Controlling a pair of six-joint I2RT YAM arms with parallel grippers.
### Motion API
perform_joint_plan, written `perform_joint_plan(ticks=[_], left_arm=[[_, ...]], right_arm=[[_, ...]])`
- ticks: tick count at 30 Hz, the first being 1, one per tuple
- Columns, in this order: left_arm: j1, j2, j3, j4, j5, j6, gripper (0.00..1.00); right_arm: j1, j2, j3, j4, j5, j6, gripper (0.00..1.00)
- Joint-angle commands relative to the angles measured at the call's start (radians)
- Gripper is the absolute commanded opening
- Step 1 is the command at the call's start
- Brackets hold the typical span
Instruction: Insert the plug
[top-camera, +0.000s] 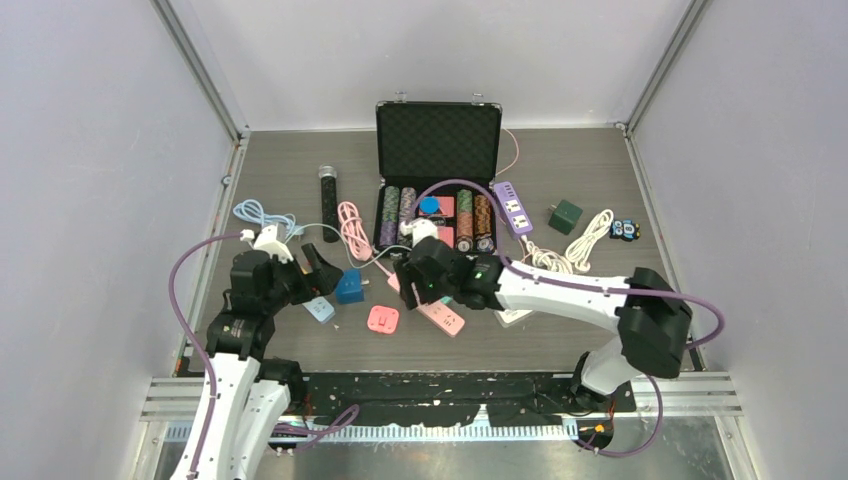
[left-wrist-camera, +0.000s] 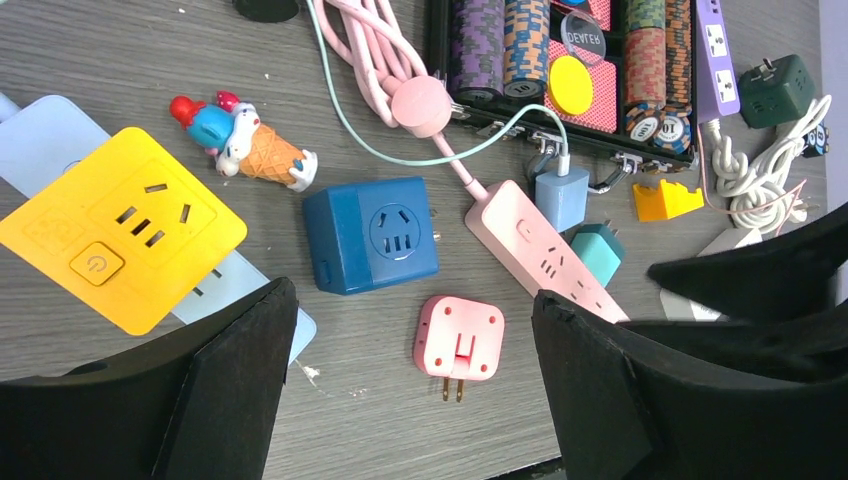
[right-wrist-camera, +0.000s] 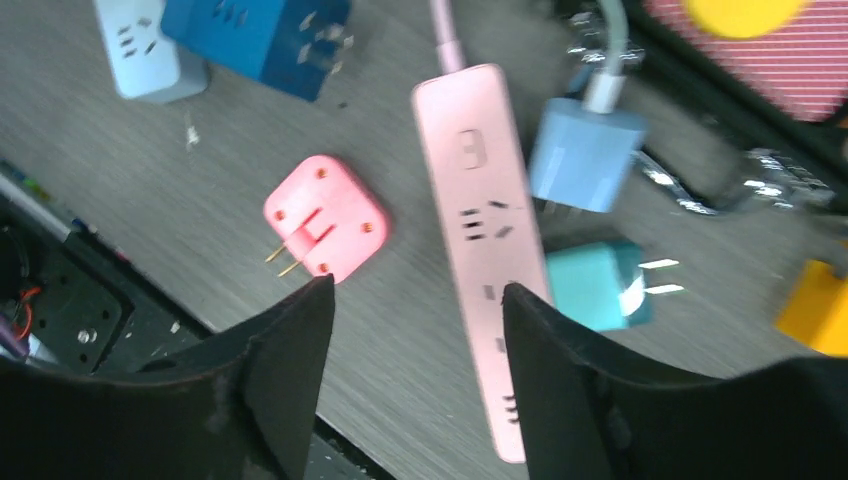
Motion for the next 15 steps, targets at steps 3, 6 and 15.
perform_joint_plan(ticks=[3,6,15], left_arm=[[-0.013,-0.009,0.006,0.017,-0.008,0.015,0.87],[-0.016,-0.005,0.009,0.032,-0.009,0.022,0.87],[-0.026,0.023,0.026,0.065,-0.010,0.038,0.87]], right_arm=[[-0.097,-0.056,-0.048,-0.127,0.172,0.139,0.73],[-0.113,-0.022,-0.044,-0.192,0.225,0.268,0.74],[-0.115,0.139,0.046,-0.266,0.209,0.558,0.75]])
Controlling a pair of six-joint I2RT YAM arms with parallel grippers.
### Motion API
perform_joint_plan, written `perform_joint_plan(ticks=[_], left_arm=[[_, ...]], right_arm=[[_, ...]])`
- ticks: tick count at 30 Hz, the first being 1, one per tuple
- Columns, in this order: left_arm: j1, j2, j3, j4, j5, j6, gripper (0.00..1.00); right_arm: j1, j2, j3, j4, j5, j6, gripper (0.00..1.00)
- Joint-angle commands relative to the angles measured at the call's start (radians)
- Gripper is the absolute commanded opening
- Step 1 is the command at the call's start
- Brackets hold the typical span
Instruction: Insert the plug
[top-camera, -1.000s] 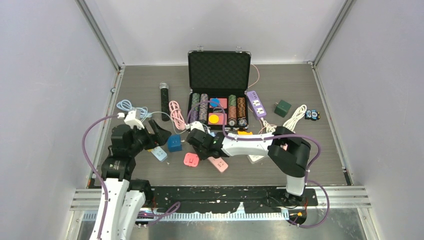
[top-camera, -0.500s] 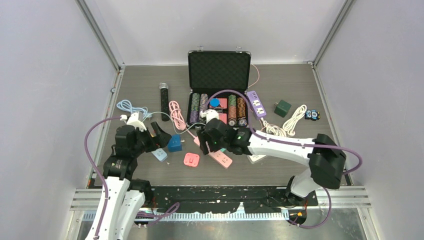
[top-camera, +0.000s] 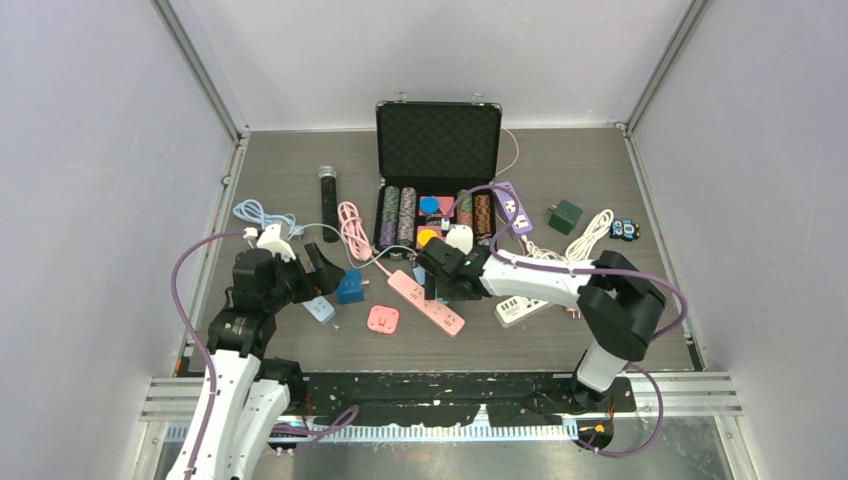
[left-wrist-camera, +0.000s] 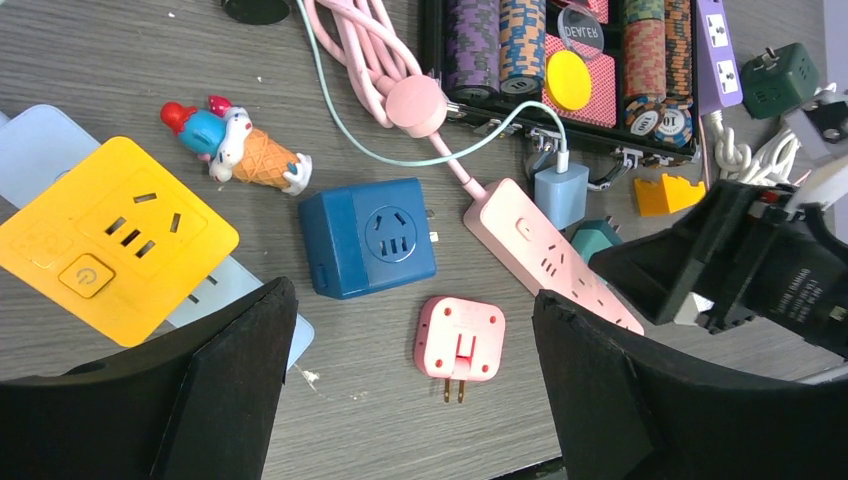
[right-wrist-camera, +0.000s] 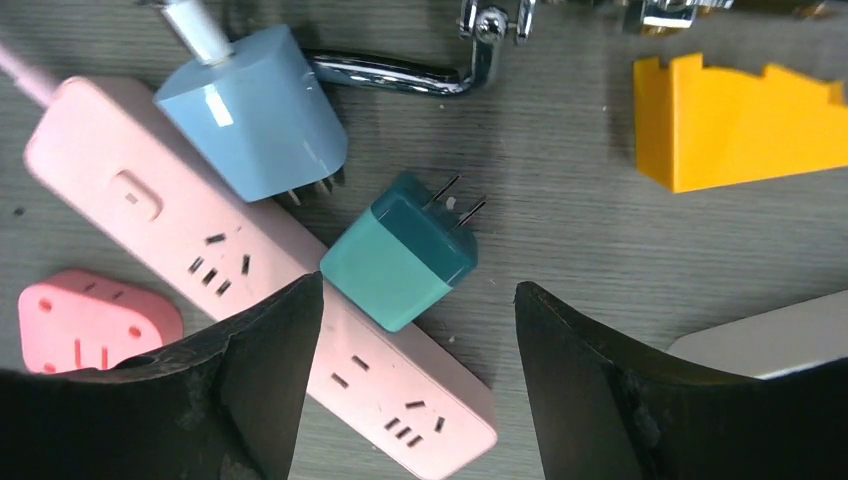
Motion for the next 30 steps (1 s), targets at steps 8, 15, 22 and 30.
perform_joint_plan(ticks=[8,15,22,30], left_arm=[[-0.010,0.001,0.034,0.059,-0.001,0.033,0.87],[-0.010,0.009,0.036,0.061,0.005,0.033,0.88],[-0.029,0.020,0.034,0.069,0.020,0.027,0.88],[-0.078,0.060,0.065,0.126,0.109,-0.048,0.88]], right_arm=[[0.005,0.153,0.113,-0.073,0.056,0.259,0.74],[0.004,0.171,0.108,-0.076,0.077,0.286,0.62],[0.005,0.122,0.105,-0.076,0.155,0.193,0.25],[0.003,-0.189,-0.061,0.249,0.010,-0.287,0.21]])
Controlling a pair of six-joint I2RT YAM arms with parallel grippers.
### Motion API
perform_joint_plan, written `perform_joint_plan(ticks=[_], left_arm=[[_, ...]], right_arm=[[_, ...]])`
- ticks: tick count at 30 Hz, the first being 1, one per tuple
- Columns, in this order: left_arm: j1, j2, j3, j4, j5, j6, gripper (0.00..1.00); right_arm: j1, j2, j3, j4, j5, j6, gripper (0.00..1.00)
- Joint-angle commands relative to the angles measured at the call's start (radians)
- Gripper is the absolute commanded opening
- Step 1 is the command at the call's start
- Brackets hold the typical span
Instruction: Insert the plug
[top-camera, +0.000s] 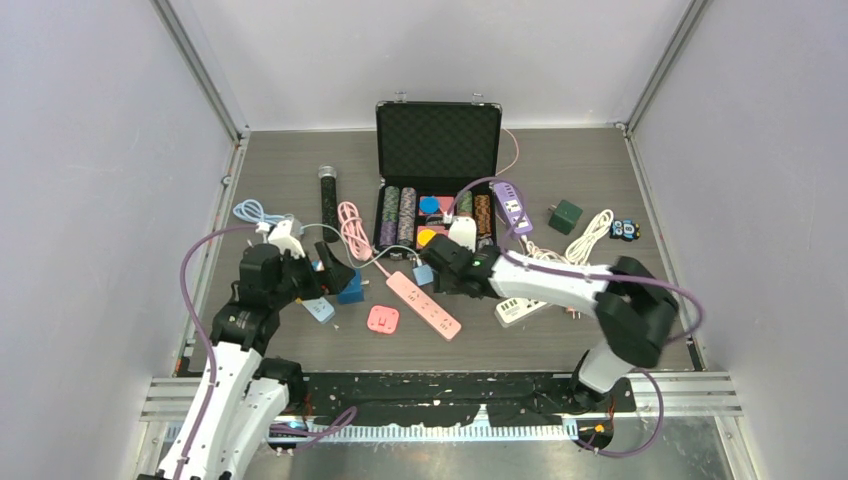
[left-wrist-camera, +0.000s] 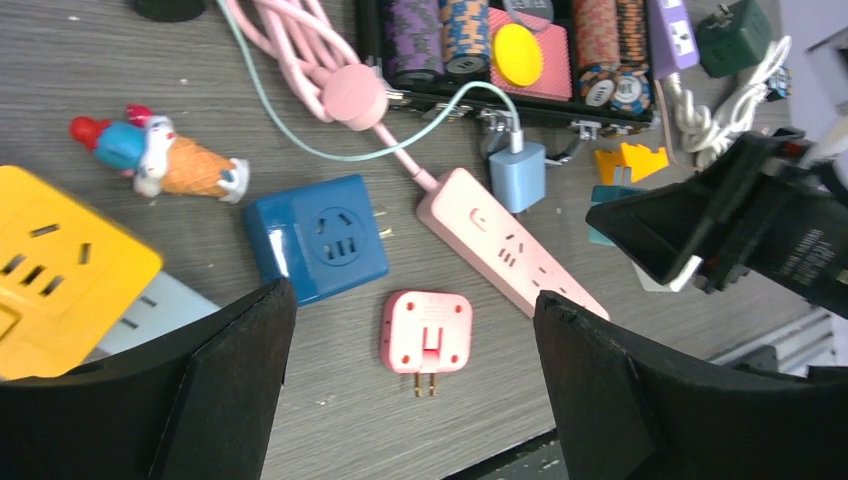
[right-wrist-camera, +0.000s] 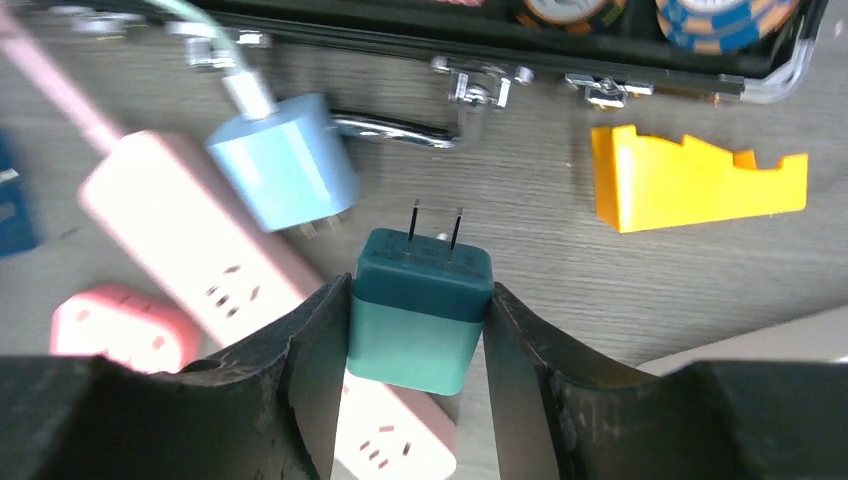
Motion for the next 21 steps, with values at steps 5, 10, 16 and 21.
perform_joint_plan(ticks=[5,10,16,21], left_arm=[[-0.029,0.020,0.111,0.116,0.181,-0.138,0.88],[-0.038,0.024,0.168,0.135,0.329,-0.193,0.88],[-0.077,0.061,0.176,0.153,0.408,-0.208,0.87],[-0.139,0.096,0.185,0.155,0.437,-0.217,0.85]], right_arm=[[0.004,-0.340,-0.184,0.499,-0.329,-0.625,0.09],[0.007,-0.407,-0.173,0.573,-0.557,-0.815,0.05],[0.012,-0.464,-0.239,0.769,-0.783,-0.989,0.06],[0.033,-0.475,-0.260,0.846,-0.889,-1.139,0.05]])
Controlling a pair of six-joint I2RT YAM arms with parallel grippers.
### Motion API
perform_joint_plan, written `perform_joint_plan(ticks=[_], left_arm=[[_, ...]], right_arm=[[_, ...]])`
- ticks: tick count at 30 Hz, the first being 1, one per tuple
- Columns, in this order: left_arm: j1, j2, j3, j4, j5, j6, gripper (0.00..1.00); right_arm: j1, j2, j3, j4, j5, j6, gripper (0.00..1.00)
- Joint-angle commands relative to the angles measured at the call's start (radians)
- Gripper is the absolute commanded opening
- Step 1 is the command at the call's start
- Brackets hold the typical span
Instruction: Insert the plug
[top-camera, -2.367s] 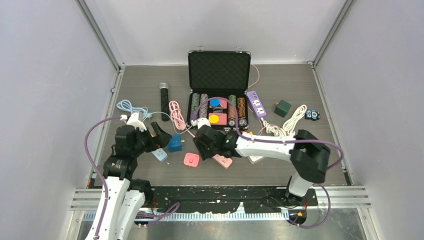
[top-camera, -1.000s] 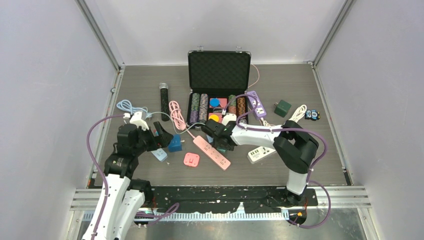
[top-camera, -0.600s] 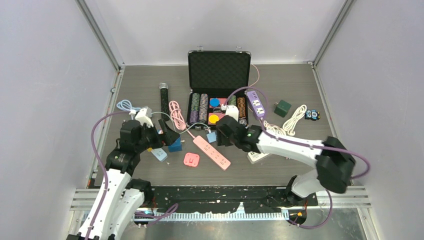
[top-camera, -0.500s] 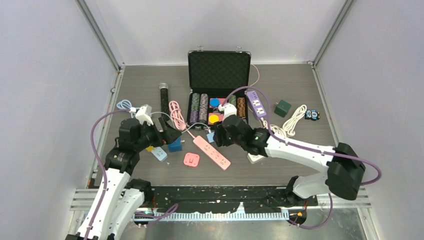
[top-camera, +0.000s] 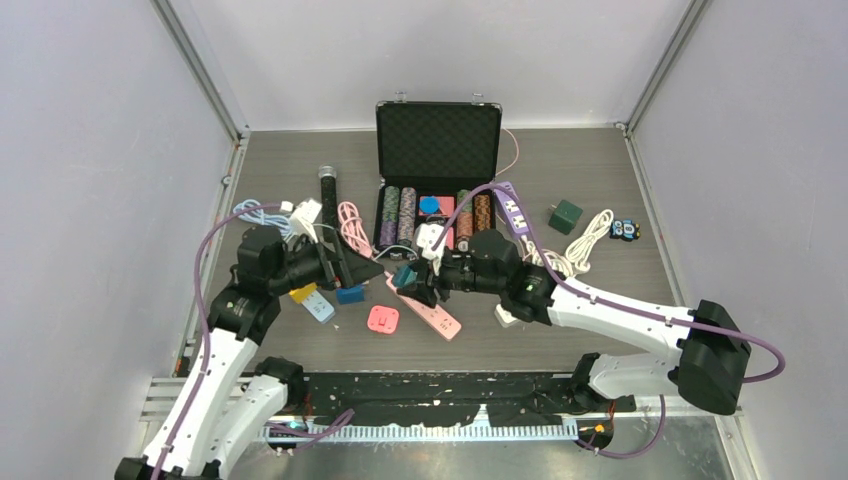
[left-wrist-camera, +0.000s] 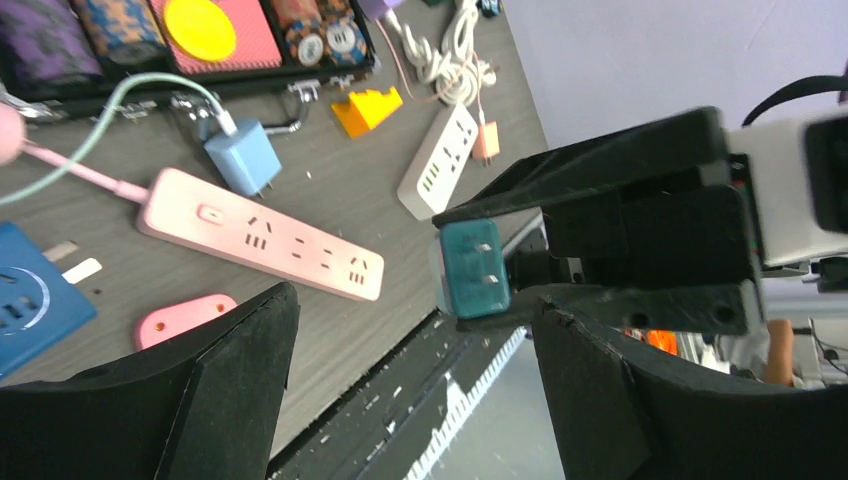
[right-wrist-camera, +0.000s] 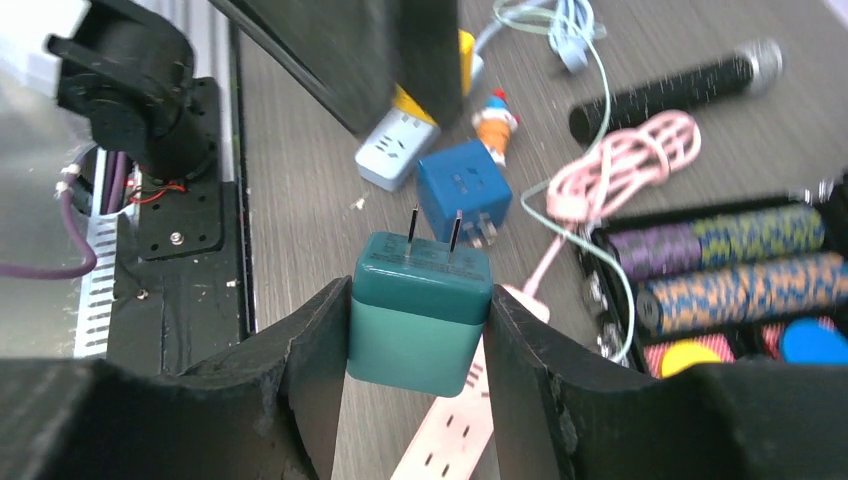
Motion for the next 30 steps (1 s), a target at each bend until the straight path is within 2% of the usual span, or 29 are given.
perform_joint_plan(ticks=[1,4,8,16,22,26,28,30], left_arm=[[-0.051,0.020,0.036,0.048,0.066,-0.022,0.85],[-0.068,0.014,0.014,0.102,0.089,-0.060,0.90],[-0.083,0.026,-0.019,0.151,0.121,-0.106,0.90],[-0.126,0.064,-0.013,0.085,0.124,-0.079,0.83],[-0.166,0.101,-0.005,0.065,0.115,-0.063,0.63],[-0.176,0.115,0.030,-0.002,0.094,-0.013,0.57],[-0.176,0.117,0.044,-0.026,0.076,0.005,0.48],[-0.176,0.121,0.048,-0.029,0.067,0.007,0.31]], right_arm=[[0.021,-0.033,-0.007,0.160,-0.140,-0.197,0.05],[0.035,-0.023,0.021,0.121,-0.142,-0.244,0.05],[0.052,-0.014,0.031,0.096,-0.145,-0.282,0.08],[0.066,0.011,0.050,0.099,-0.144,-0.284,0.13],[0.077,0.034,0.079,0.071,-0.124,-0.295,0.13],[0.078,0.050,0.103,0.059,-0.096,-0.274,0.16],[0.077,0.059,0.114,0.054,-0.099,-0.259,0.17],[0.078,0.064,0.120,0.053,-0.099,-0.244,0.19]])
